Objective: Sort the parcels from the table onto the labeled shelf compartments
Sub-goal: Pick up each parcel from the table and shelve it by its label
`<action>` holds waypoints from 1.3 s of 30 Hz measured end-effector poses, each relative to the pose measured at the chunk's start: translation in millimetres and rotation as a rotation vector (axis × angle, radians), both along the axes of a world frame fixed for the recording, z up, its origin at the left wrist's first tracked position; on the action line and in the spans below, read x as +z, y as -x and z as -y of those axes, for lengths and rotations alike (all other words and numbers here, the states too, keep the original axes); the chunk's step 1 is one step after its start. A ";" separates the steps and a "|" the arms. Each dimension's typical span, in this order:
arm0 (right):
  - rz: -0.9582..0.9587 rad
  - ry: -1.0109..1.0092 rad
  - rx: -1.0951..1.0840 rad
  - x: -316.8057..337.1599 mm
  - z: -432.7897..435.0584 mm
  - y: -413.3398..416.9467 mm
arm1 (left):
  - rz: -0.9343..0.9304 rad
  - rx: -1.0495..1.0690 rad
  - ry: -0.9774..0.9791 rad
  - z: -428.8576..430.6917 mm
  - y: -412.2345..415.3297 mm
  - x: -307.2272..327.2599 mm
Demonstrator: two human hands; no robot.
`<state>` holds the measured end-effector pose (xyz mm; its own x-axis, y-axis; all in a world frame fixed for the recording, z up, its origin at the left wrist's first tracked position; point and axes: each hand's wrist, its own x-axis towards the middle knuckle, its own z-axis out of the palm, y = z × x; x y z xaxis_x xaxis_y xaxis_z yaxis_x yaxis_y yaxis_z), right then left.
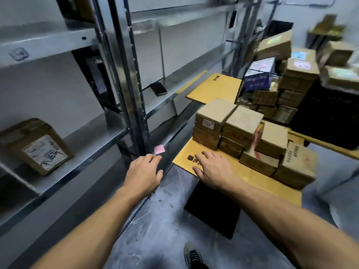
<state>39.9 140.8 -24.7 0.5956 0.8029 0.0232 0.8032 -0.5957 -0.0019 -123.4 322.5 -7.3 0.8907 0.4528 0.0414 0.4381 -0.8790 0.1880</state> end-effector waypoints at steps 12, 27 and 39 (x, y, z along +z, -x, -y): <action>-0.011 -0.095 -0.415 13.0 166.3 -111.7 | 0.075 -0.387 -0.034 128.5 -182.5 18.5; -0.274 -0.147 -0.538 -19.5 244.2 -259.2 | -0.044 -0.338 0.028 244.4 -366.6 -17.9; -0.478 -0.289 -0.534 -35.2 232.1 -273.9 | -0.110 -0.201 0.396 244.5 -390.4 -51.4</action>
